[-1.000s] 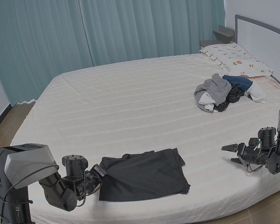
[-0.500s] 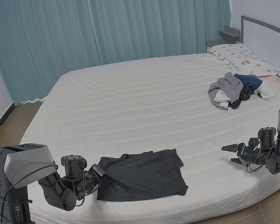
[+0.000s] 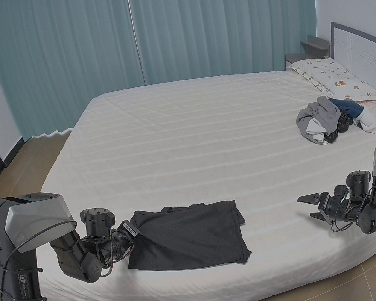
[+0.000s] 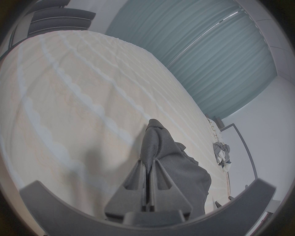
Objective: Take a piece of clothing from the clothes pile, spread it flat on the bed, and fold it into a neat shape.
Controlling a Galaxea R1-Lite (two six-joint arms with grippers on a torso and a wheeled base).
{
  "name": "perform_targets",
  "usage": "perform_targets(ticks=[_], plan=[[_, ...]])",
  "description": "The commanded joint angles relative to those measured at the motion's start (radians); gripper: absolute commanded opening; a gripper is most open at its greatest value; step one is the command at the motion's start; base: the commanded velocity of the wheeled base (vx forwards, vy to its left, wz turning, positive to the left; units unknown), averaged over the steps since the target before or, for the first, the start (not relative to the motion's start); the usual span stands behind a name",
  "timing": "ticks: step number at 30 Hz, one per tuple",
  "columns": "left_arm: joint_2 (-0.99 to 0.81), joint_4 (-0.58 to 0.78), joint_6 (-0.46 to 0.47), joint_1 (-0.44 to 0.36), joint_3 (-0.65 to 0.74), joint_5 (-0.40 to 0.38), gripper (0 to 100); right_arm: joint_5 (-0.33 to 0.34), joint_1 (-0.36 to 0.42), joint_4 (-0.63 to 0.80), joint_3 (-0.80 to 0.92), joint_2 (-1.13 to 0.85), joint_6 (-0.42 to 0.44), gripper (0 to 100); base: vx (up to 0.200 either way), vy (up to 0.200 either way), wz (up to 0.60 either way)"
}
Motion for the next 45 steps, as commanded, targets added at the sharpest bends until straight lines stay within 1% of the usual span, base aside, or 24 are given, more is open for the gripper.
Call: perform_targets(ticks=[1,8,36,37,45], plan=[[0.003,0.000,0.000,0.003,-0.003,0.000,0,0.000,0.000,0.000,0.000,0.000,0.000,100,0.000,0.200,0.00],[0.003,0.000,0.000,0.005,-0.004,0.000,0,0.000,0.000,0.000,0.000,0.000,0.000,100,0.000,0.200,0.00],[0.003,0.001,-0.002,-0.001,0.000,-0.002,0,0.000,0.000,0.000,0.000,0.000,0.000,100,0.000,0.000,0.00],[0.003,0.001,-0.002,-0.001,0.002,-0.002,100,0.000,0.000,0.000,0.000,0.000,0.000,100,0.000,0.000,0.00],[0.003,0.000,-0.002,0.000,0.003,-0.002,100,0.000,0.000,0.000,0.000,0.000,0.000,100,0.000,0.000,0.00]])
